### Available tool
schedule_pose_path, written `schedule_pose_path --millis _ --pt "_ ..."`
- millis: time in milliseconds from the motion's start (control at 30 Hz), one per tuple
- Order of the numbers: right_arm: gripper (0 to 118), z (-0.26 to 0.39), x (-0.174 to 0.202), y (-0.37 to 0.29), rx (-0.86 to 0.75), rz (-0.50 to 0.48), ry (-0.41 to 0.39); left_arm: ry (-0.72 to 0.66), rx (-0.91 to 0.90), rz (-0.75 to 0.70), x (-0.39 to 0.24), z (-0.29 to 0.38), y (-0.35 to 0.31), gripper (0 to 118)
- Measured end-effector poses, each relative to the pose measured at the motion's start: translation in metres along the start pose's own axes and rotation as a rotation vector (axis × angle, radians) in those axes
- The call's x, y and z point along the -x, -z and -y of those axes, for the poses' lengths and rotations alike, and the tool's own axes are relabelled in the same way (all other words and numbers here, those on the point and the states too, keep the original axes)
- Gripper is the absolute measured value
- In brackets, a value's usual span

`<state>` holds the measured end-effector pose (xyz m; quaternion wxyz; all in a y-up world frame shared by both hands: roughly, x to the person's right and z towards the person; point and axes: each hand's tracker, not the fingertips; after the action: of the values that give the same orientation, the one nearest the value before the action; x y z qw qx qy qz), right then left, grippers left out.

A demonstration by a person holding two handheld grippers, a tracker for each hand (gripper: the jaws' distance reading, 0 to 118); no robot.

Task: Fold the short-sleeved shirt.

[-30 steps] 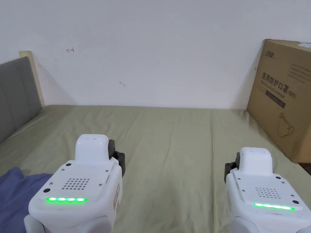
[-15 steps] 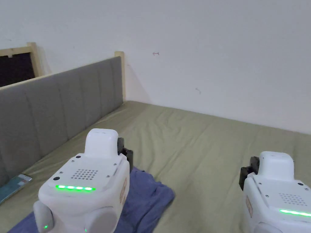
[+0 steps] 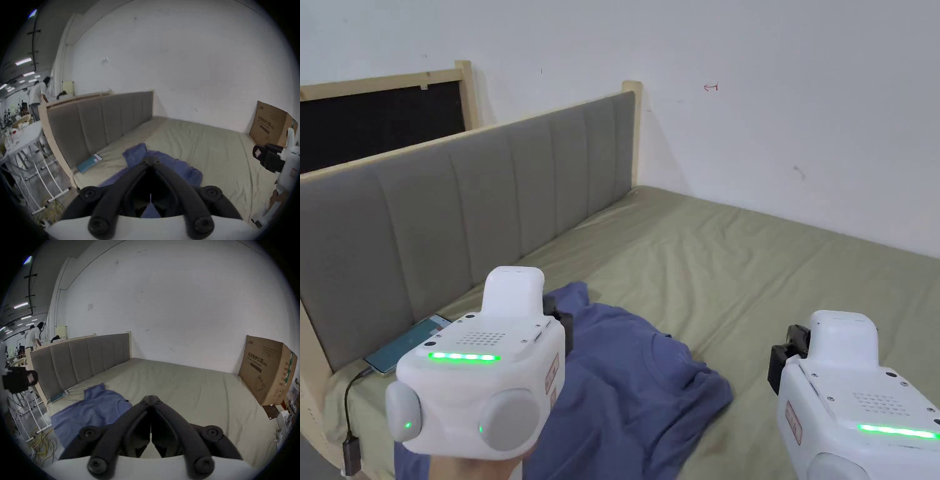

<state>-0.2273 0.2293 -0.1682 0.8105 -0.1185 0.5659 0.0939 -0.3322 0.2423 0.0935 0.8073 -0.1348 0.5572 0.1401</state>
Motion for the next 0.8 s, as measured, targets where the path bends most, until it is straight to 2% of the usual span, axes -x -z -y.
schedule_pose_path --millis 100,267,300,433,467,533,633,800 --pt "0 0.006 -0.004 0.007 0.034 0.005 -0.004 -0.073 0.102 0.052 -0.001 0.014 0.044 0" --pt "0 0.020 -0.013 0.019 0.092 0.023 -0.005 -0.067 0.342 0.085 -0.007 0.043 0.134 1" --pt "0 0.022 -0.015 0.023 0.107 0.027 -0.001 -0.056 0.387 0.077 -0.008 0.052 0.154 9" --pt "0 0.032 -0.022 0.040 0.156 0.045 0.017 -0.073 0.597 0.098 -0.012 0.085 0.203 85" --pt "0 0.034 -0.024 0.044 0.170 0.046 0.017 -0.086 0.622 0.094 -0.014 0.092 0.209 92" --pt "0 0.040 -0.029 0.051 0.188 0.046 0.028 -0.115 0.651 0.099 -0.015 0.099 0.220 93" --pt "0 0.044 -0.033 0.061 0.217 0.051 0.038 -0.136 0.708 0.095 -0.019 0.109 0.235 107" --pt "0 0.052 -0.038 0.069 0.245 0.055 0.032 -0.137 0.710 0.091 -0.031 0.115 0.253 109"
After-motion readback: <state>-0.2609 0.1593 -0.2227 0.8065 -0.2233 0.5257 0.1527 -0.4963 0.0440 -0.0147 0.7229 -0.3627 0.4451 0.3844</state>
